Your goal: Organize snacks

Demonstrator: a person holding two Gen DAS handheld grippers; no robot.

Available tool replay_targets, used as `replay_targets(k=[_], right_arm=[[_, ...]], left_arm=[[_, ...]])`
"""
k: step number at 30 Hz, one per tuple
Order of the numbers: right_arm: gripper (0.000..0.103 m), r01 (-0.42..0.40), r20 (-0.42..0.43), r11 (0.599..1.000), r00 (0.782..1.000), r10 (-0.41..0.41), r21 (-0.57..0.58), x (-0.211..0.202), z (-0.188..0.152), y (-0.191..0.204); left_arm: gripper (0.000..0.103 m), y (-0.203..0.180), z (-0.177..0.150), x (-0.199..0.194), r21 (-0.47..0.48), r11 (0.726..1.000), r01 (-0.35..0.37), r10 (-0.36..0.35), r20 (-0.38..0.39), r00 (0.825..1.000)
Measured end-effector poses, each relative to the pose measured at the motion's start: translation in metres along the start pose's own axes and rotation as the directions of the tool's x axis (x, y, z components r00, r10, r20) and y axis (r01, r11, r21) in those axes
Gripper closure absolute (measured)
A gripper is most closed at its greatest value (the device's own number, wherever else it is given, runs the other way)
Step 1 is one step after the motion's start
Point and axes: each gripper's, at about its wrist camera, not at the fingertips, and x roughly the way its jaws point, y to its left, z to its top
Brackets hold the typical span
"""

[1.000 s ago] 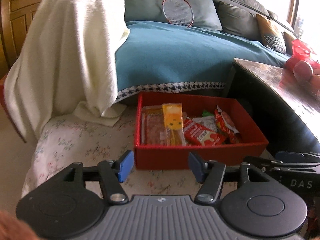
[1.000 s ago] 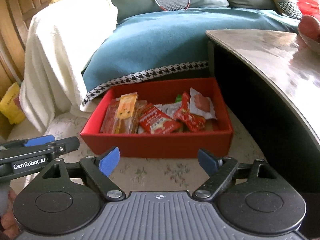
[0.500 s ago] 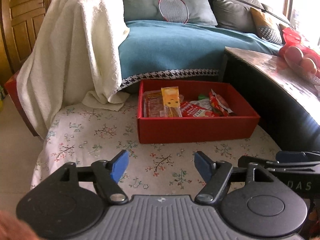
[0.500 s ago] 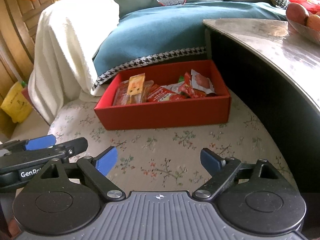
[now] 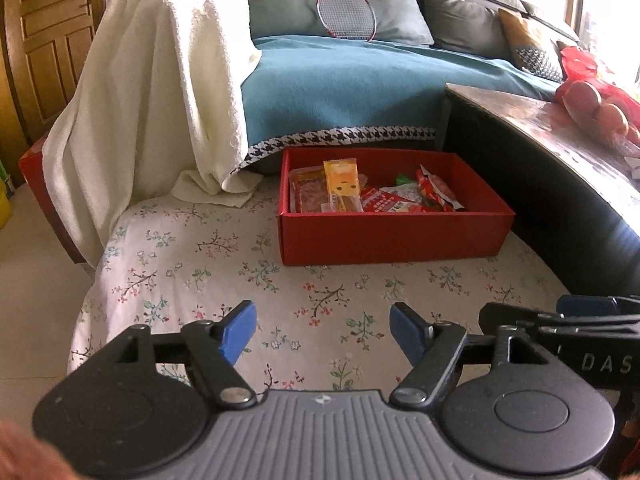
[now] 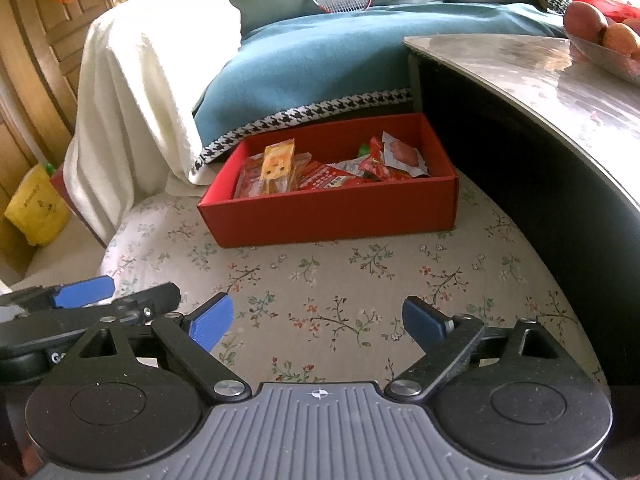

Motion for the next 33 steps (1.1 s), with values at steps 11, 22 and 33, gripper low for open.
replay_targets(k=[11, 22, 33], right_arm=[[0.007, -0.008, -0.002, 1.000, 1.000, 0.008, 0.006, -0.0036, -0.0043, 0.0010], [0.007, -0.007, -0.008, 1.000, 1.000, 0.008, 0.009, -0.0022, -0.0055, 0.0014], [0.007, -0.010, -0.016, 1.000, 1.000, 0.011, 0.011, -0.0005, -0.0056, 0.0014]], left_arm=[[0.028, 0.0010, -0.0051, -0.0048, -0.015, 1.000, -0.014, 0.014, 0.003, 1.000], [0.028, 0.0012, -0.0059, -0.0050, -0.015, 1.000, -0.021, 0.021, 0.000, 1.000], [0.028, 0.0011, -0.0063, -0.0034, -0.012, 1.000, -0.026, 0.026, -0.003, 1.000]])
